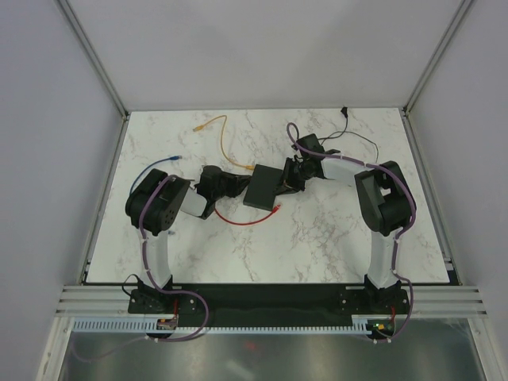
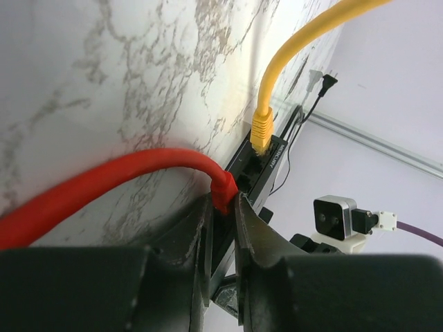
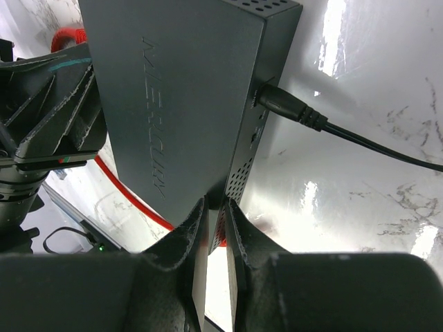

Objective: Pull the plug from the switch port

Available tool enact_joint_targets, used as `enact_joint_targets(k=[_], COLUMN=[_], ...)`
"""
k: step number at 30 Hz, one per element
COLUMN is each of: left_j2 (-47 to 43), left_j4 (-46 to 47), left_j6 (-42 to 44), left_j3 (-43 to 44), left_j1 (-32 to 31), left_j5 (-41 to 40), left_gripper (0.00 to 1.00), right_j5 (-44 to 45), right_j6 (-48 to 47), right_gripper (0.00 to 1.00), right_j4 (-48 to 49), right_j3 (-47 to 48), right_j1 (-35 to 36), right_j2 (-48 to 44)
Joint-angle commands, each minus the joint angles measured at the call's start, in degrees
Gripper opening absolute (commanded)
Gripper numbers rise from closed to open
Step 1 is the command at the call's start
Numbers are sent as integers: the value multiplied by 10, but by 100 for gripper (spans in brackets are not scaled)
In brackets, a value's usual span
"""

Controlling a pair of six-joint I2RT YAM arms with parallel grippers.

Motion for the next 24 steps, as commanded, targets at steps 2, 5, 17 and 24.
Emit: enact_joint_targets(k=[2, 5, 17, 24], left_j2=[27, 27, 10, 11], left_j4=[-58, -68, -53, -49], left_j6=[4, 17, 43, 60], left_j3=[-13, -8, -26, -20], left_j1=[-15, -14, -15, -16], left_j5=[5, 11, 23, 30], left_gripper=[4, 2, 2, 2], right_j5=[-6, 22, 61, 99], right_j6=[-21, -68, -122, -99], right_gripper=[21, 24, 28, 29], right_j4=[-14, -48, -134, -127], right_j3=[19, 56, 199, 215], right_j1=[11, 18, 98, 76], right_j2=[17, 14, 32, 22])
